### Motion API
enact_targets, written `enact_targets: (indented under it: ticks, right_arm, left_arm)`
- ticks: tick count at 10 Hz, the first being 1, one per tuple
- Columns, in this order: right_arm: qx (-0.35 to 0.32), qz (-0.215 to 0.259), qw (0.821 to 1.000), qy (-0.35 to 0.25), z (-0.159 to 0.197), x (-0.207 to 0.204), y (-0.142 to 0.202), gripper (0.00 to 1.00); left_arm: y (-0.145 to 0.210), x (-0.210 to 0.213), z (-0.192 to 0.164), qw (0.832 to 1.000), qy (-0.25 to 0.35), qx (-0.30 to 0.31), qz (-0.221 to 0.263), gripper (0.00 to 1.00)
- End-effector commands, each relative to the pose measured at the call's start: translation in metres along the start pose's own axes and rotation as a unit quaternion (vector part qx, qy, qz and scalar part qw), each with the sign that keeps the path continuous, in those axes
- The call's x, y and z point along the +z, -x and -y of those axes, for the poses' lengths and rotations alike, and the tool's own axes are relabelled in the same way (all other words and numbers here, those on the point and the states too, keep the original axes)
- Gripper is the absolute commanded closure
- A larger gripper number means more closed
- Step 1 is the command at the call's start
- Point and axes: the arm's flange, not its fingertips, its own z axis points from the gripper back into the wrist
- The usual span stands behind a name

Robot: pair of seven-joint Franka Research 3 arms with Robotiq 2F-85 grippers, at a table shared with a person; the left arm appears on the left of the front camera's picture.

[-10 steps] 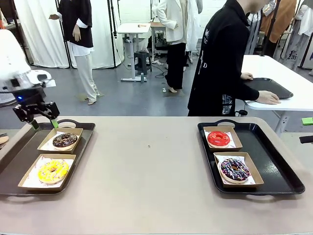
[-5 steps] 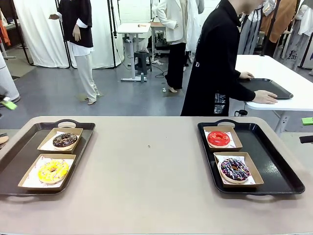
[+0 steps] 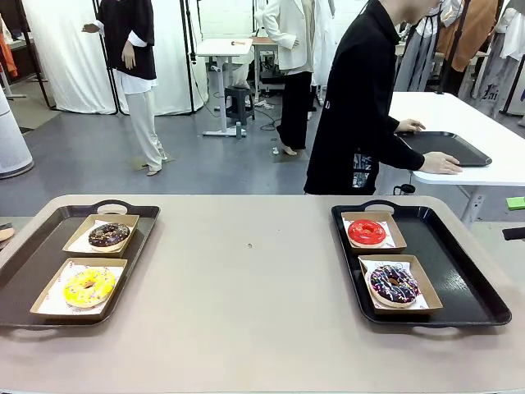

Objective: Individually package the donuts and arrange them on the tray.
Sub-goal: Place the picked Paper togo box on the Handle tray.

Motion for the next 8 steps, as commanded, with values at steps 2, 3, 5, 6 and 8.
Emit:
enact_targets:
  ticks: [2,3,5,6,8]
  right_arm:
    - [-0.009,0.003,1.0,0.004,-0.003,-0.001,0.0,0.0]
    - [-0.009,0.003,1.0,0.004,-0.003,-0.001,0.0,0.0]
    - [-0.009,0.003,1.0,0.004,-0.003,-0.001,0.0,0.0]
    - [-0.009,0.003,1.0,0.004,-0.003,-0.001,0.0,0.0]
    - [-0.009,0.003,1.0,0.004,-0.003,-0.001,0.0,0.0]
  left_arm:
    - [-0.007,0.006,-0.023,0.996,0.076,0.036,0.012,0.2]
    - [-0.005,0.002,-0.03,0.993,0.105,0.051,0.026,0.2]
    - [-0.003,-0.006,-0.036,0.989,0.123,0.07,0.039,0.2]
    - [0.0,-0.007,-0.03,0.989,0.117,0.069,0.052,0.2]
    - [0.0,-0.008,-0.04,0.991,0.116,0.063,0.035,0.2]
